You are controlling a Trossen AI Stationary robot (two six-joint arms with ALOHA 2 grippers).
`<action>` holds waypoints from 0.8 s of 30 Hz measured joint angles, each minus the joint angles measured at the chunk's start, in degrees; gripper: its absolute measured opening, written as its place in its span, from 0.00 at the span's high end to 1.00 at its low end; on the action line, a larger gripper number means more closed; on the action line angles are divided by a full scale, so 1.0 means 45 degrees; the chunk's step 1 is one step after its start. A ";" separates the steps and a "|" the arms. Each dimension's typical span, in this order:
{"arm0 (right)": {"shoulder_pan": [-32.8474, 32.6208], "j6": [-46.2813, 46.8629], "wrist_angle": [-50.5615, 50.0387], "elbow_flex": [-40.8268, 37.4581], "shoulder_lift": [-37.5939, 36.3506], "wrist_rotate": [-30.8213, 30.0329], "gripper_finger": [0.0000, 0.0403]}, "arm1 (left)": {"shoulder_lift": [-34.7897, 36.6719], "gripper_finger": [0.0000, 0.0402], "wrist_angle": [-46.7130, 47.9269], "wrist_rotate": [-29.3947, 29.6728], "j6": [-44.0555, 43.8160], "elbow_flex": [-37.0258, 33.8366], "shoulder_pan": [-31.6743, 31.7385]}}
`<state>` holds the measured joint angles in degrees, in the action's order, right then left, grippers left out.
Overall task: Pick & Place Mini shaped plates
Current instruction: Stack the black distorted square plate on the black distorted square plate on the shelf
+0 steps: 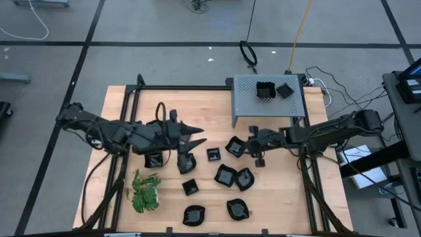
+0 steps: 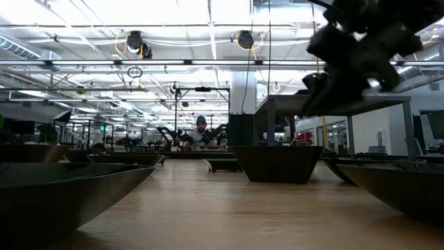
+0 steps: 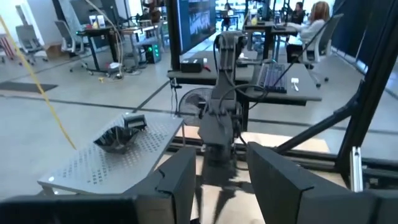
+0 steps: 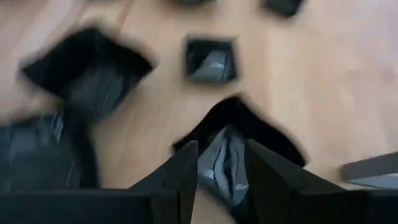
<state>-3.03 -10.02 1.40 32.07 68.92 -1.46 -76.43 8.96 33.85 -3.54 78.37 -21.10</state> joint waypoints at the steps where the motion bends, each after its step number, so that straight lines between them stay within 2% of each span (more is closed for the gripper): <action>1: -0.0096 -0.0395 -0.0070 -0.0082 0.0061 0.0040 0.70 | 0.0001 0.63 0.0004 -0.0046 0.0157 0.0000 -0.0002; 8: -0.0798 -0.2548 0.0127 -0.0163 0.0605 -0.0141 0.70 | -0.0004 0.63 0.0687 -0.0318 0.0392 0.0000 -0.0093; 13: -0.1010 -0.3593 0.0216 -0.0168 0.1489 -0.1099 0.70 | -0.0014 0.63 0.1403 -0.0311 0.0182 -0.0005 -0.0088; 20: -0.1020 -0.5508 0.0489 -0.0168 0.2903 -0.1795 0.70 | -0.0014 0.63 0.1409 -0.0316 -0.0008 -0.0005 -0.0093; 24: -0.1029 -0.6190 0.1165 -0.0156 0.3656 -0.2766 0.70 | -0.0014 0.63 0.1393 -0.0313 -0.0056 -0.0005 -0.0089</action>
<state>-7.66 -37.88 6.64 31.36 85.38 -13.91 -76.49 15.23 32.45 -3.79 78.35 -21.50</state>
